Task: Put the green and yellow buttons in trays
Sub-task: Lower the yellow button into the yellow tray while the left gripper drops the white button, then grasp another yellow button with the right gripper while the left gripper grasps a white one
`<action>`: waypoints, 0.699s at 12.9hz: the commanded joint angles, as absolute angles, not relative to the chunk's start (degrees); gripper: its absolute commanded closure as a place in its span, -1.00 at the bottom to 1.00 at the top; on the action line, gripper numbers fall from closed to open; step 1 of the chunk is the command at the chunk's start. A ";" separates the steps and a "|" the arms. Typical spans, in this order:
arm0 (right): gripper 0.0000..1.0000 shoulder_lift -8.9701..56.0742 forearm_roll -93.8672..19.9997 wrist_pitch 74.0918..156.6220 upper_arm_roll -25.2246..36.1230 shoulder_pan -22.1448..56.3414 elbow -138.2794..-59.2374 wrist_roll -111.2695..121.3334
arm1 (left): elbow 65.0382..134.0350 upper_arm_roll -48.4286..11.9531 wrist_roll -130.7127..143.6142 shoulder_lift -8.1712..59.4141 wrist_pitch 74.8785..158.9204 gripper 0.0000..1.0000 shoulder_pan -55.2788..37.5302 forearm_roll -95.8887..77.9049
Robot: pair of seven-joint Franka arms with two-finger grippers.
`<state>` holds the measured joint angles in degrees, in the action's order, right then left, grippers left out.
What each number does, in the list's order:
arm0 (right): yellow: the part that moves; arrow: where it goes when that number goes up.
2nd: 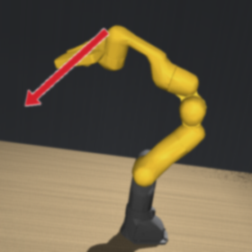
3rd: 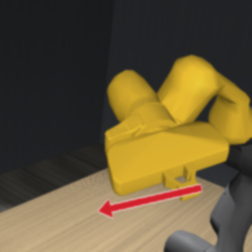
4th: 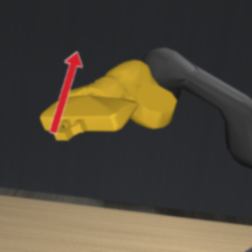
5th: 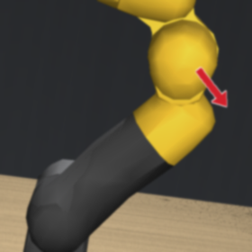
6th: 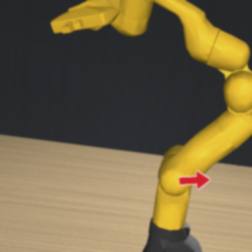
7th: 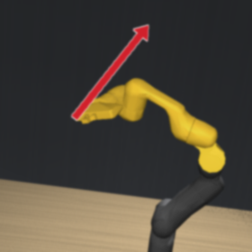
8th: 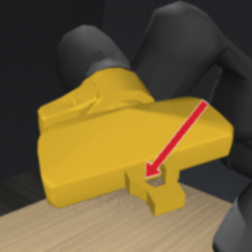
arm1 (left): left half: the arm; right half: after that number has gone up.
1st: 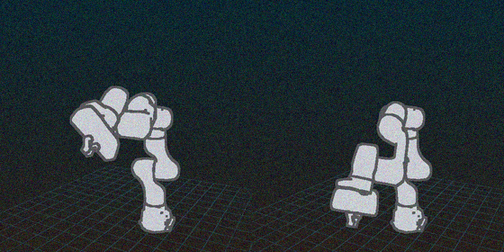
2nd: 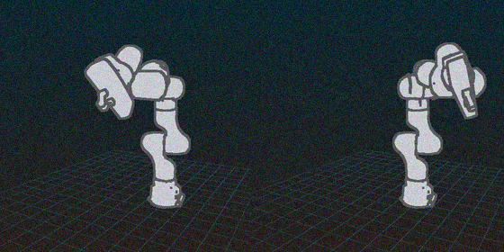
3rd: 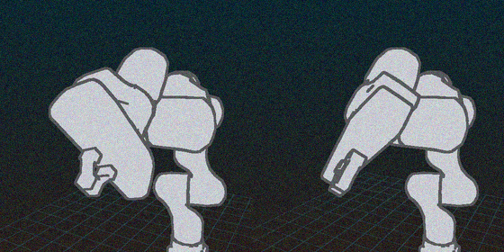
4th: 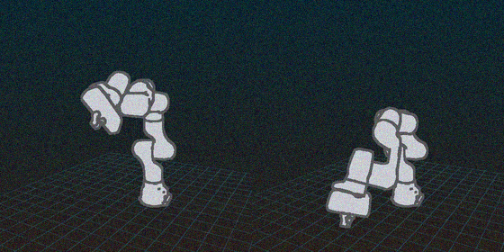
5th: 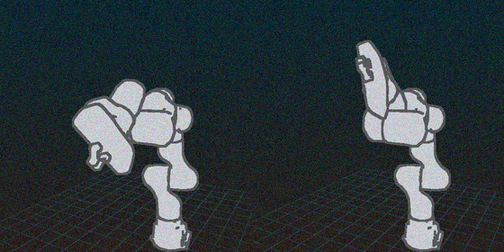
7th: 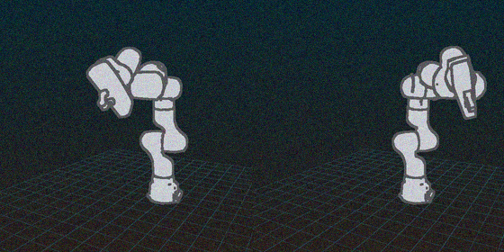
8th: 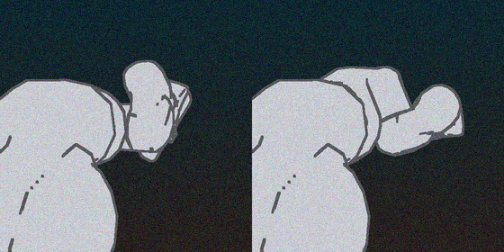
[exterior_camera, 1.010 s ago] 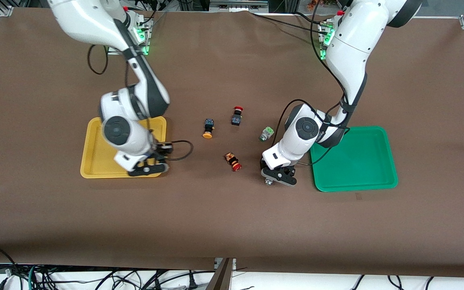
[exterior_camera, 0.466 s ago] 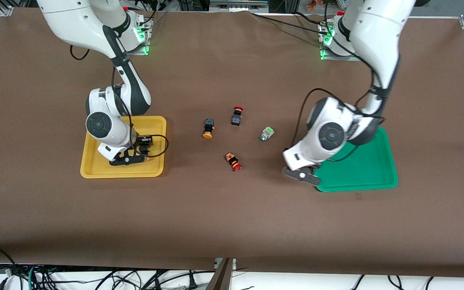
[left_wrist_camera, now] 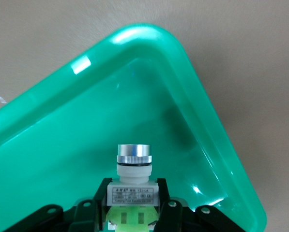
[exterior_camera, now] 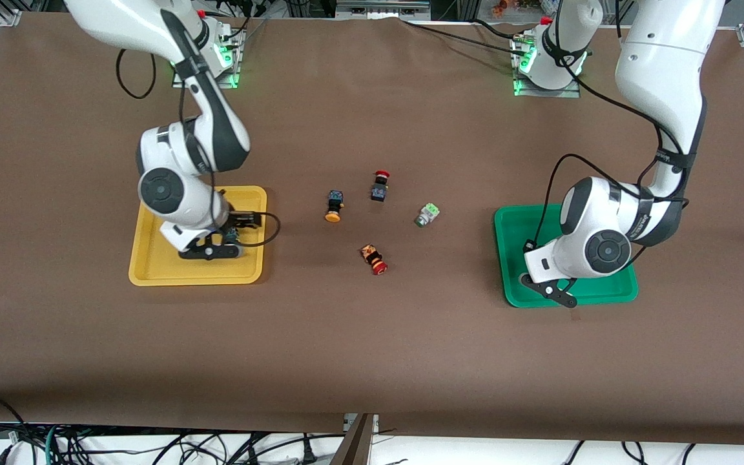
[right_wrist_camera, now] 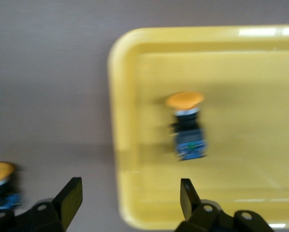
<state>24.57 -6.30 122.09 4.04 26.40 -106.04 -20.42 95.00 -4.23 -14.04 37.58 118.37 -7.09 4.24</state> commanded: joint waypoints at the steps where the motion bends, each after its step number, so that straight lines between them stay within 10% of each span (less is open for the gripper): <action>1: -0.80 26.27 -9.30 123.21 0.01 28.73 -105.12 -33.00 | 95.01 -5.27 -14.24 36.31 117.52 -1.00 -7.03 4.83; 9: -0.80 34.98 -13.97 138.95 -0.53 39.28 -105.82 -47.99 | 95.01 -19.33 8.41 34.10 116.53 -1.00 -10.62 2.72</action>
